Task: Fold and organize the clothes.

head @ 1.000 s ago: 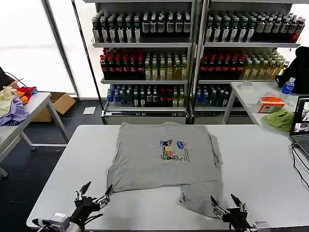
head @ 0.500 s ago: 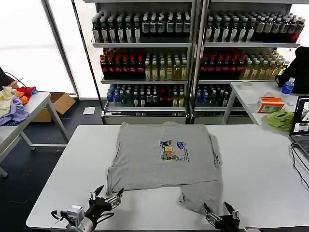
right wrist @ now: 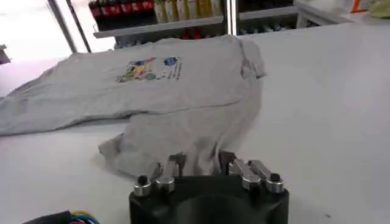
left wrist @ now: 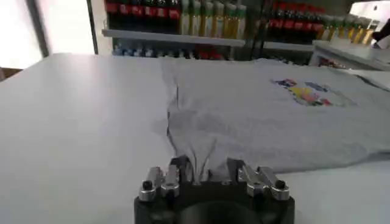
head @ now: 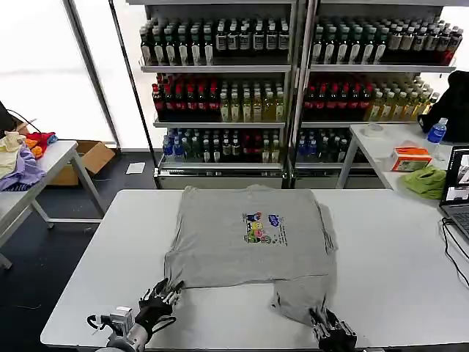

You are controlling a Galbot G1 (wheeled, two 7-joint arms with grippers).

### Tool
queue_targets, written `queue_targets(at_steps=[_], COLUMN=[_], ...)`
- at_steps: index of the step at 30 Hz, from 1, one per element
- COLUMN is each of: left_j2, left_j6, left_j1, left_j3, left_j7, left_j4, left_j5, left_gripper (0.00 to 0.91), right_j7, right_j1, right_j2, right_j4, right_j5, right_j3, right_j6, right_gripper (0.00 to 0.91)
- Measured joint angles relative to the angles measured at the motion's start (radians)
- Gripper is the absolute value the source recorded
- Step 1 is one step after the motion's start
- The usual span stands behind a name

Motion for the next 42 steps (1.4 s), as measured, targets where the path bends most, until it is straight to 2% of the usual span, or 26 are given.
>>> queue_targets(at_steps=[8,15,29,33,42], left_j2=[-0.019,-0.035,-0.065,-0.068,-0.054], left_j6=[-0.027,-0.058,-0.057,-0.058,-0.033], left_j1=[0.008,0.032,0.141,0.194,0.313], left_j3=[0.012,0.005,-0.058,-0.080,-0.126], left_j7=[-0.014,-0.032,-0.050,-0.046,-0.041], left_j4=[0.013,-0.006,-0.159,-0.204,-0.293], left_j5=[0.009,0.018,0.039,0.044,0.045], left_gripper=[0.010,0.020,0.010,0.020,0.020], right_j7=[-0.018,-0.053,-0.089,-0.119,-0.233], right_j1=[-0.008,-0.033,-0.199,-0.257,-0.334], right_j2=[-0.006,-0.021,-0.052,-0.064,-0.091], right_j4=[0.006,0.035,0.130,0.151,0.157], right_j5=[0.007,0.048,0.081,0.082,0.061], right_j3=[0.004,0.025,0.071,0.081,0.088], right_j6=[0.025,0.070,0.126,0.147,0.195], right_gripper=[0.000,0.000,0.000,0.000,0.000])
